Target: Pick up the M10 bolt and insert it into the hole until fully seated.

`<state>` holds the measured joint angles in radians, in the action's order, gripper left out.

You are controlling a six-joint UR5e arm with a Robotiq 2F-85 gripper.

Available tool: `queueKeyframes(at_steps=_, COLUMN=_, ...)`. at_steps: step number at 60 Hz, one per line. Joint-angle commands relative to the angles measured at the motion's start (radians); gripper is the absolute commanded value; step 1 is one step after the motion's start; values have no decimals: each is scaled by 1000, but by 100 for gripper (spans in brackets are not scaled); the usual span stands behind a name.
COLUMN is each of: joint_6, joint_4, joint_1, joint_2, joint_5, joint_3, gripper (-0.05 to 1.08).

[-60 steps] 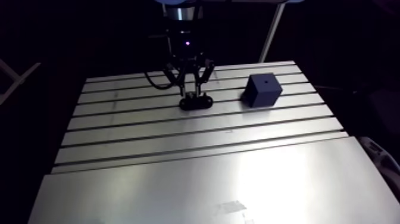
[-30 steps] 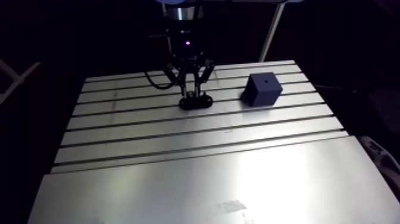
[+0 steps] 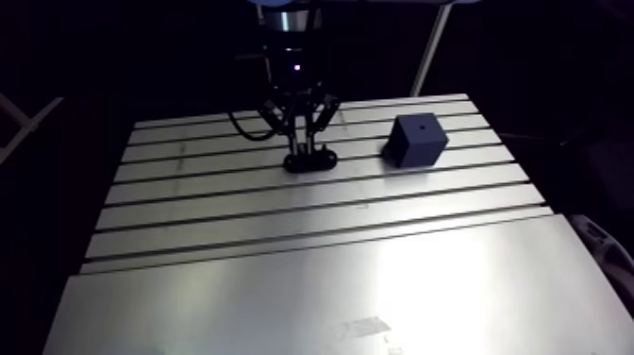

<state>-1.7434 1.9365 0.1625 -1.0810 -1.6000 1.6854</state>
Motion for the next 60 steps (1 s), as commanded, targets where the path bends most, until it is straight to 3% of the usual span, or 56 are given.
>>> queueKeyframes(at_steps=1, joint_6=0, joint_4=-1, joint_1=0, joint_2=0, joint_5=2, joint_3=-5, gripper=72)
queueKeyframes(at_steps=37, joint_6=0, joint_4=-10, joint_1=-1, joint_2=-3, joint_5=1, joint_3=-37, gripper=82)
queueKeyframes(at_steps=48, joint_6=0, joint_4=-38, joint_1=-3, joint_2=-7, joint_5=2, joint_3=-77, gripper=89)
queueKeyframes(at_steps=60, joint_6=1, joint_4=-129, joint_1=-1, joint_2=-14, joint_5=7, joint_3=-167, gripper=100)
